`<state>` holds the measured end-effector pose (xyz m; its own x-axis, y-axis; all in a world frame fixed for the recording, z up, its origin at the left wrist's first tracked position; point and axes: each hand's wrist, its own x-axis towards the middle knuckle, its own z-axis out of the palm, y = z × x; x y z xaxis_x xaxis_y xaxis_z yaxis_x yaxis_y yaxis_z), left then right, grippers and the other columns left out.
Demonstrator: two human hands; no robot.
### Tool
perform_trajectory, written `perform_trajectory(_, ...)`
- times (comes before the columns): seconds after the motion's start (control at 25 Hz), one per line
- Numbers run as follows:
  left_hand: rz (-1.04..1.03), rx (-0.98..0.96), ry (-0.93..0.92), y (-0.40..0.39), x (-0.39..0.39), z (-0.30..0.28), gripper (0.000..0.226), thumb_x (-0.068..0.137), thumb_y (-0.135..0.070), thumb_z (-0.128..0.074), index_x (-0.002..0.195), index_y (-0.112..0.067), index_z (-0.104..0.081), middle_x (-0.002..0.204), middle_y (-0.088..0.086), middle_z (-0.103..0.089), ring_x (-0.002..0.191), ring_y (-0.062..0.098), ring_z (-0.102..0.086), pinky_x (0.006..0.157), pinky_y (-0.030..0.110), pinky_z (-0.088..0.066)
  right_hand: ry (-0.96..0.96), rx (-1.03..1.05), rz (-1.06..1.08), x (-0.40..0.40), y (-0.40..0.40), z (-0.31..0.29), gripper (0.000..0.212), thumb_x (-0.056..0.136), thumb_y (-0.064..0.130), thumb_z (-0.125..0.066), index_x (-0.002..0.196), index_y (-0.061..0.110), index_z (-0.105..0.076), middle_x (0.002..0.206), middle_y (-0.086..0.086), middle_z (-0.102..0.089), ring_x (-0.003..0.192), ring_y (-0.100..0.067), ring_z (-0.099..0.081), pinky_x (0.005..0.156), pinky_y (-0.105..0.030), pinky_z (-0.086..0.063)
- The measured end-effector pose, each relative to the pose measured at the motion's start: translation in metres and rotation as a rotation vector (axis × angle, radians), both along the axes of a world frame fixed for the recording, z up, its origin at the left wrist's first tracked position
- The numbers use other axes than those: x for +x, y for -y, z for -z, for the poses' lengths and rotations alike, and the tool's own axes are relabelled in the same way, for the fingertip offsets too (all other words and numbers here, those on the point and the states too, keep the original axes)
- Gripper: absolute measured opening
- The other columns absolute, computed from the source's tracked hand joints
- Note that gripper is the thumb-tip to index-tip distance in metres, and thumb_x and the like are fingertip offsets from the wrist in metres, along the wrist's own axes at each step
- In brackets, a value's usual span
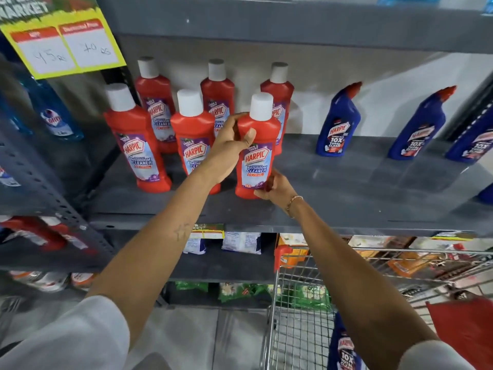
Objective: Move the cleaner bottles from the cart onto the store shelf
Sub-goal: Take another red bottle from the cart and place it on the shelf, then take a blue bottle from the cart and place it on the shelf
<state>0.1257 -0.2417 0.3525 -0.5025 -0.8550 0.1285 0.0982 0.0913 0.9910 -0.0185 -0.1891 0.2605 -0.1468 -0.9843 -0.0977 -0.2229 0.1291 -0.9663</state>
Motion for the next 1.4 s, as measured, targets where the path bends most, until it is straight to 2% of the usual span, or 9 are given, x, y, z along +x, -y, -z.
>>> perform_trajectory(0.16, -0.273, -0.157, -0.014, -0.033, 0.002, 0.006, 0.046, 0.089, -0.023, -0.057, 0.131, -0.010, -0.041, 0.125, 0.003, -0.057, 0.113, 0.005, -0.058, 0.093, 0.021, -0.049, -0.014, 0.010, -0.037, -0.005, -0.009, -0.001, 0.060, 0.071, -0.008, -0.069, 0.123, 0.005, -0.041, 0.120, -0.010, -0.058, 0.109, -0.017, -0.055, 0.096, -0.032, -0.049)
perform_trajectory(0.32, -0.623, -0.425, 0.010, -0.111, -0.022, 0.045, 0.013, 0.091, -0.021, -0.056, 0.099, -0.011, -0.055, 0.096, 0.004, -0.063, 0.090, 0.011, -0.060, 0.080, 0.025, -0.049, -0.010, -0.160, 0.251, -0.022, -0.074, 0.010, 0.014, 0.080, 0.012, -0.068, 0.083, 0.019, -0.056, 0.078, 0.002, -0.063, 0.072, -0.004, -0.061, 0.068, -0.017, -0.052)
perform_trajectory(0.64, 0.097, -0.096, 0.468, -0.210, -0.148, 0.191, 0.013, 0.088, -0.018, -0.056, 0.089, -0.006, -0.062, 0.086, 0.002, -0.068, 0.076, 0.004, -0.060, 0.068, 0.011, -0.043, 0.046, 0.290, 0.395, -0.149, -0.236, 0.127, 0.013, 0.083, 0.012, -0.063, 0.071, 0.006, -0.062, 0.057, 0.002, -0.065, 0.055, -0.008, -0.058, 0.056, -0.022, -0.049)
perform_trajectory(0.84, 0.510, 0.119, 0.917, -0.254, -0.198, 0.285, 0.025, 0.090, -0.015, -0.051, 0.107, 0.003, -0.058, 0.108, 0.020, -0.066, 0.099, 0.030, -0.062, 0.077, 0.028, -0.045, 0.124, 0.759, 0.450, -0.212, -0.307, 0.228, 0.030, 0.078, 0.011, -0.059, 0.049, 0.017, -0.050, 0.040, 0.006, -0.053, 0.048, -0.015, -0.052, 0.057, -0.029, -0.047)
perform_trajectory(0.96, 0.497, 0.248, 1.034, -0.269, -0.212, 0.325, 0.052, 0.088, -0.039, -0.049, 0.106, 0.010, -0.052, 0.098, 0.022, -0.062, 0.090, 0.031, -0.061, 0.079, 0.039, -0.050, 0.242, 0.940, 0.497, -0.223, -0.342, 0.279, 0.025, 0.081, 0.006, -0.057, 0.058, 0.013, -0.054, 0.058, -0.006, -0.056, 0.053, -0.015, -0.057, 0.056, -0.024, -0.051)
perform_trajectory(1.04, 0.391, 0.383, 1.079, -0.279, -0.215, 0.356, 0.065, 0.078, -0.058, -0.045, 0.091, 0.005, -0.054, 0.086, 0.018, -0.061, 0.077, 0.026, -0.059, 0.068, 0.032, -0.045, 0.280, 1.029, 0.467, -0.222, -0.355, 0.297, 0.026, 0.082, 0.000, -0.053, 0.061, 0.014, -0.053, 0.062, -0.005, -0.054, 0.055, -0.015, -0.055, 0.056, -0.022, -0.048)
perform_trajectory(1.16, 0.337, 0.540, 1.149, -0.289, -0.212, 0.393, 0.044, 0.092, -0.030, -0.046, 0.112, 0.009, -0.050, 0.109, 0.028, -0.060, 0.100, 0.038, -0.059, 0.077, 0.038, -0.044, 0.360, 1.056, 0.435, -0.208, -0.360, 0.317, 0.024, 0.086, 0.005, -0.053, 0.068, 0.022, -0.052, 0.071, 0.000, -0.054, 0.066, -0.016, -0.054, 0.064, -0.026, -0.048)
perform_trajectory(1.28, 0.401, 0.592, 1.126, -0.286, -0.217, 0.414, 0.038, 0.094, -0.030, -0.045, 0.108, 0.005, -0.052, 0.104, 0.024, -0.062, 0.099, 0.036, -0.060, 0.078, 0.043, -0.046, 0.375, 0.987, 0.427, -0.200, -0.355, 0.337, 0.007, 0.087, 0.018, -0.057, 0.091, 0.016, -0.061, 0.086, -0.004, -0.057, 0.085, -0.018, -0.055, 0.085, -0.036, -0.053)
perform_trajectory(1.4, 0.413, 0.549, 1.169, -0.292, -0.218, 0.422, 0.034, 0.092, -0.025, -0.051, 0.112, 0.002, -0.055, 0.104, 0.019, -0.062, 0.099, 0.032, -0.059, 0.076, 0.036, -0.042, 0.364, 1.004, 0.403, -0.200, -0.354, 0.341, 0.032, 0.087, 0.021, -0.057, 0.112, 0.001, -0.060, 0.095, -0.008, -0.059, 0.090, -0.021, -0.056, 0.097, -0.040, -0.048)
